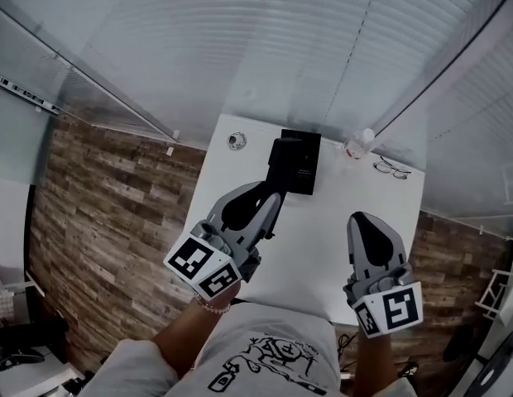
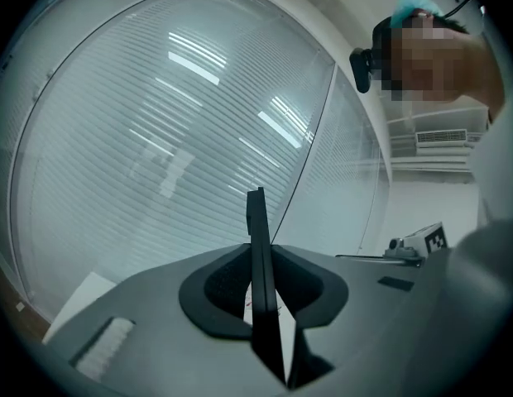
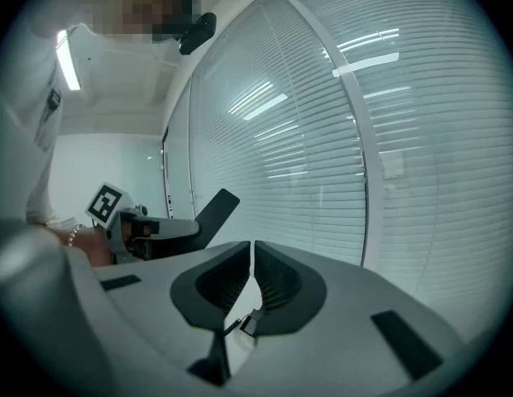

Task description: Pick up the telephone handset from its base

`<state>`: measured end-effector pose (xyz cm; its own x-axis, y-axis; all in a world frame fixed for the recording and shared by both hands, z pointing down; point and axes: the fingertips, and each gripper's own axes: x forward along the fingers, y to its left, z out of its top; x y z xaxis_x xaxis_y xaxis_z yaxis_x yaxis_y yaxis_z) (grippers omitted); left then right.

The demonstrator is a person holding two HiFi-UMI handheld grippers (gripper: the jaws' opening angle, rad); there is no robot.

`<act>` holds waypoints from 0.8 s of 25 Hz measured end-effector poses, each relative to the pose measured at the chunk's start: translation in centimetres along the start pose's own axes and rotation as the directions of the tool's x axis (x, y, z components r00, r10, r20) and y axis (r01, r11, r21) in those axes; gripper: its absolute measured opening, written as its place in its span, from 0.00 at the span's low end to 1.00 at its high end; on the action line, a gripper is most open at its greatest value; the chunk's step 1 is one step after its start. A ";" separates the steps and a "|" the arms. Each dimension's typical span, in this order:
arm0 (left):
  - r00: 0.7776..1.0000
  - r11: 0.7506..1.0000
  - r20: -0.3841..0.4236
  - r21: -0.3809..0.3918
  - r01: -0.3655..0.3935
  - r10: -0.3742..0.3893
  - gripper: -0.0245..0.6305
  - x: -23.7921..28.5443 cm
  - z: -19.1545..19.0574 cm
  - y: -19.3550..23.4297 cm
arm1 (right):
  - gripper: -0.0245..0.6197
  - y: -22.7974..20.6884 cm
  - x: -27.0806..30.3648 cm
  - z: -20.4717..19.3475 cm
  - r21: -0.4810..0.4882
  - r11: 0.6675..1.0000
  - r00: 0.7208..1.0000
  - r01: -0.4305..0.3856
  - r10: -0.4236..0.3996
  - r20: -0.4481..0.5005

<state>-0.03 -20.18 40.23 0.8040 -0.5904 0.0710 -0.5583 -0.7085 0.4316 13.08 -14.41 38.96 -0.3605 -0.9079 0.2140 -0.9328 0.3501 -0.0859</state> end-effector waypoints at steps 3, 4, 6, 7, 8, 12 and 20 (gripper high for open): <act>0.999 1.000 0.027 0.015 0.022 -0.022 0.14 -1.3 1.8 -2.1 | 0.06 0.5 -1.4 1.8 -0.008 1.000 1.000 0.007 -0.007 0.027; 0.999 0.999 0.034 0.020 0.029 -0.030 0.14 -1.7 2.3 -2.8 | 0.06 0.7 -1.9 2.4 -0.011 1.000 0.999 0.008 -0.007 0.033; 0.998 0.999 0.046 0.026 0.043 -0.044 0.14 -2.6 3.2 -4.1 | 0.06 1.2 -2.9 3.5 -0.019 1.000 0.999 0.008 -0.007 0.048; 0.997 0.999 0.052 0.026 0.048 -0.049 0.14 -3.0 3.6 -4.7 | 0.06 1.4 -3.4 4.1 -0.022 1.000 0.998 0.008 -0.007 0.055; 0.997 0.998 0.058 0.026 0.053 -0.054 0.14 -3.3 4.0 -5.2 | 0.06 1.6 -3.8 4.6 -0.026 1.000 0.998 0.009 -0.007 0.062; 0.994 0.997 0.086 0.034 0.072 -0.074 0.14 -4.6 5.4 -6.9 | 0.06 2.3 -5.2 6.4 -0.039 0.999 0.996 0.010 -0.006 0.087; 0.983 0.990 0.120 0.039 0.138 -0.141 0.14 -7.1 6.8 -10.3 | 0.06 4.2 -8.2 8.3 -0.054 0.999 0.994 0.005 0.001 0.112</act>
<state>-1.34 -11.33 29.18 0.8444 -0.5264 -0.0996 -0.4499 -0.7977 0.4017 12.17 -7.39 28.76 -0.3586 -0.9277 0.1039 -0.9334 0.3573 -0.0316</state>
